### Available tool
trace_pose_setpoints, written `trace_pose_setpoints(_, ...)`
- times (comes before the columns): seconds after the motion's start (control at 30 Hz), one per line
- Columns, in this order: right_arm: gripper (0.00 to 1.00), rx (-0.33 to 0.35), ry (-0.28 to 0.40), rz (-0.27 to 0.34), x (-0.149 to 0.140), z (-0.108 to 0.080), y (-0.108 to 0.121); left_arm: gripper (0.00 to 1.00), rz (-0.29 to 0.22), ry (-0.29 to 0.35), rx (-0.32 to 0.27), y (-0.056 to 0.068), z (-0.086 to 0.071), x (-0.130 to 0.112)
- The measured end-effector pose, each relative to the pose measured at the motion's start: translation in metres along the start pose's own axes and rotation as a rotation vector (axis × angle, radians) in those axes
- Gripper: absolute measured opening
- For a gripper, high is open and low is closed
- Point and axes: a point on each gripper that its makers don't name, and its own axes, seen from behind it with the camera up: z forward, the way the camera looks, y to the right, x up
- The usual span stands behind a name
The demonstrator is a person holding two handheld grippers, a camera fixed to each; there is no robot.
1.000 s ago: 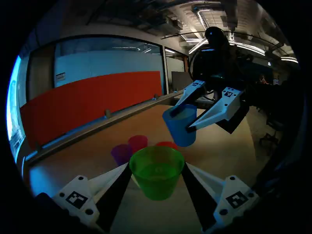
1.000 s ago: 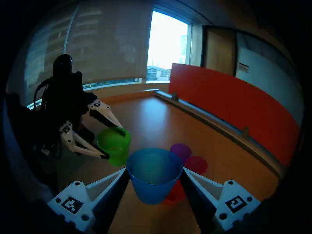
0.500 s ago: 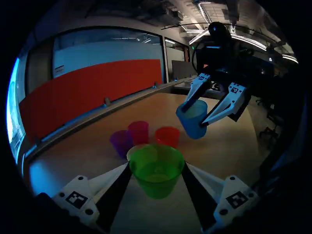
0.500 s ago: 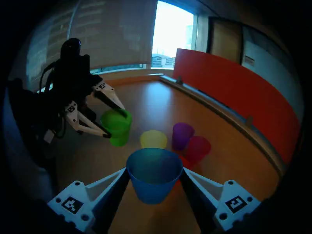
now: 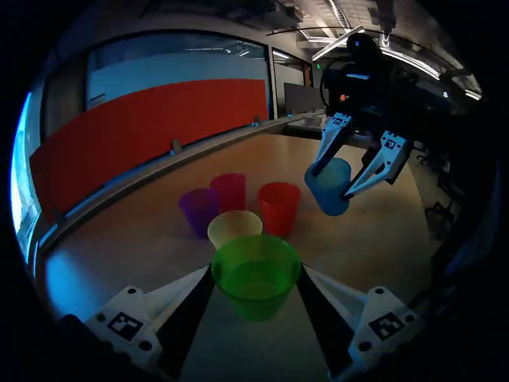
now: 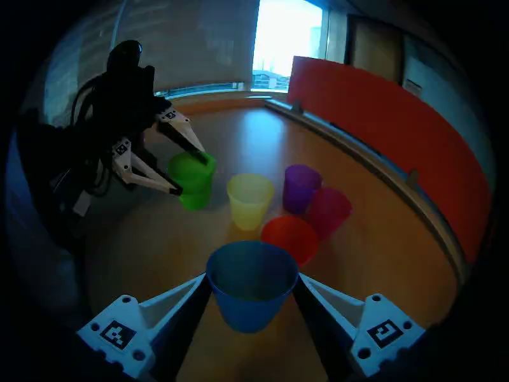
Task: Pour water
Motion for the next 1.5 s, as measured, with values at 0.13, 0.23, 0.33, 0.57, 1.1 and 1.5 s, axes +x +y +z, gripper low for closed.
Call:
trace_pose_setpoints(0.13,0.91,0.006,-0.012,0.006,-0.007,0.004,0.001,0.87,-0.017,-0.021,-0.007,-0.001,0.001,-0.010)
trace_pose_setpoints(0.23,0.91,0.007,-0.018,0.008,-0.011,0.006,0.003,0.87,-0.023,-0.036,-0.008,-0.002,0.002,-0.017)
trace_pose_setpoints(0.33,0.91,0.008,-0.025,0.007,-0.014,0.008,0.004,0.87,-0.023,-0.047,-0.002,-0.005,0.003,-0.023)
trace_pose_setpoints(0.57,0.91,0.012,-0.035,0.008,-0.018,0.012,0.005,0.87,-0.030,-0.062,-0.001,-0.009,0.004,-0.029)
trace_pose_setpoints(1.1,0.91,0.010,-0.042,0.011,-0.023,0.019,0.004,0.87,-0.023,-0.083,-0.001,-0.009,0.003,-0.040)
trace_pose_setpoints(1.5,0.91,0.013,-0.052,0.025,-0.036,0.021,0.001,0.87,-0.026,-0.085,0.001,-0.010,0.001,-0.043)
